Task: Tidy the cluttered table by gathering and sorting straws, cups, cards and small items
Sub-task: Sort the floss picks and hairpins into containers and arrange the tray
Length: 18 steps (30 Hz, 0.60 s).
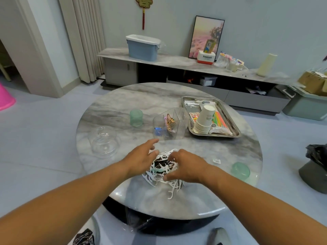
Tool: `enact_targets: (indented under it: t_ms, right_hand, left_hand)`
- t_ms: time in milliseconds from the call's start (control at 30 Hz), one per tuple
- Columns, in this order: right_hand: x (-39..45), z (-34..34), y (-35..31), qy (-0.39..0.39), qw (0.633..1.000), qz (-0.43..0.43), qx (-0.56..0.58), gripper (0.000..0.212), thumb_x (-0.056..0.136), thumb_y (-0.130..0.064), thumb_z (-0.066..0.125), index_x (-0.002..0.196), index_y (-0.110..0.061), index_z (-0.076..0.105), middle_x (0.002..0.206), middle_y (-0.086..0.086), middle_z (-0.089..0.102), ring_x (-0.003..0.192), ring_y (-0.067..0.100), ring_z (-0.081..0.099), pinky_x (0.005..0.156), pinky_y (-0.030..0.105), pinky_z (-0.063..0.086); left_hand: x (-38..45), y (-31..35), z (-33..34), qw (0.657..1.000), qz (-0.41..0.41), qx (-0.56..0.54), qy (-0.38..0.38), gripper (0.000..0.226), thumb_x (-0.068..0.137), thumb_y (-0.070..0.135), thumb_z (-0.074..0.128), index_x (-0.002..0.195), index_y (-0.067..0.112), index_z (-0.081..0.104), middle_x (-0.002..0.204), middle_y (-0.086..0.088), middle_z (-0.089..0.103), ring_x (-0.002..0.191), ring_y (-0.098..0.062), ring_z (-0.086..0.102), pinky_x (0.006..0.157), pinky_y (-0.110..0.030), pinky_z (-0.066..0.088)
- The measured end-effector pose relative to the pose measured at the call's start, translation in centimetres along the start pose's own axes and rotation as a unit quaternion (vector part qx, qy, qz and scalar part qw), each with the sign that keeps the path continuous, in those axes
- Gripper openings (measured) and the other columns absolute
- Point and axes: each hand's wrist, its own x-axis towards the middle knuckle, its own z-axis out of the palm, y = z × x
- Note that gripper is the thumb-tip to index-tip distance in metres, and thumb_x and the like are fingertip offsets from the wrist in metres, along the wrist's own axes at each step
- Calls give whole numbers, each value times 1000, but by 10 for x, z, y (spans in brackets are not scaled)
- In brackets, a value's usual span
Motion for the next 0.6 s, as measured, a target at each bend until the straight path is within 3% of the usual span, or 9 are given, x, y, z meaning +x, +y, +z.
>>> enact_targets:
  t_ms: [67, 167, 233, 300, 367, 433, 533, 600]
  right_hand:
    - [-2, 12, -13, -9, 999, 29, 13, 92, 63, -74, 79, 139, -32, 48, 139, -1, 47, 120, 22, 56, 95, 37, 49]
    - [2, 27, -21, 8, 998, 65, 8, 93, 62, -67, 83, 140, -33, 45, 142, 3, 40, 122, 27, 53, 96, 38, 47]
    - [4, 34, -22, 20, 997, 77, -14, 90, 64, -63, 84, 139, -32, 45, 140, 5, 39, 122, 30, 52, 96, 39, 47]
    - [6, 37, -18, 30, 996, 77, -35, 80, 69, -55, 84, 136, -30, 48, 137, 6, 39, 118, 31, 53, 92, 38, 48]
    - [10, 35, -12, 32, 996, 70, -36, 69, 73, -46, 84, 132, -28, 52, 134, 5, 41, 112, 28, 56, 86, 36, 49]
    - [13, 32, -6, 26, 997, 65, -28, 59, 75, -41, 83, 127, -27, 58, 131, 3, 44, 108, 26, 59, 83, 34, 50]
    - [18, 31, -1, 25, 998, 61, -2, 45, 78, -32, 82, 119, -27, 64, 127, 0, 48, 102, 25, 62, 78, 31, 50]
    - [20, 31, 0, 30, 998, 54, 5, 36, 79, -24, 80, 112, -26, 68, 122, 0, 53, 100, 24, 63, 75, 29, 48]
  left_hand:
    - [-2, 17, -3, 993, -52, -103, -3, 47, 106, 36, 47, 152, 30, 38, 132, -3, 59, 121, -21, 58, 97, -34, 47]
    - [-4, 40, -6, 953, -157, -259, 12, 35, 106, 26, 49, 141, 22, 49, 127, -7, 60, 115, -23, 58, 96, -37, 48]
    - [-5, 46, -6, 915, -214, -341, 13, 13, 105, 17, 49, 112, 22, 58, 104, -7, 62, 92, -21, 59, 80, -32, 48]
    - [-6, 46, -7, 904, -235, -356, 17, 16, 102, 10, 49, 93, 22, 55, 88, -7, 55, 76, -20, 50, 67, -30, 43]
    - [-7, 38, -12, 927, -220, -300, 44, 16, 100, 12, 56, 113, 21, 56, 104, -7, 60, 86, -19, 58, 73, -31, 46]
    - [-11, 26, -19, 946, -200, -242, 78, 35, 98, 18, 63, 131, 22, 52, 123, -6, 58, 99, -17, 59, 78, -30, 47]
    - [-10, 9, -25, 944, -204, -245, 86, 40, 96, 17, 68, 134, 16, 56, 118, -7, 62, 102, -19, 61, 86, -33, 50]
    - [-5, 7, -21, 936, -227, -264, 61, 37, 96, 14, 67, 132, 13, 58, 110, -10, 64, 95, -19, 63, 80, -30, 53]
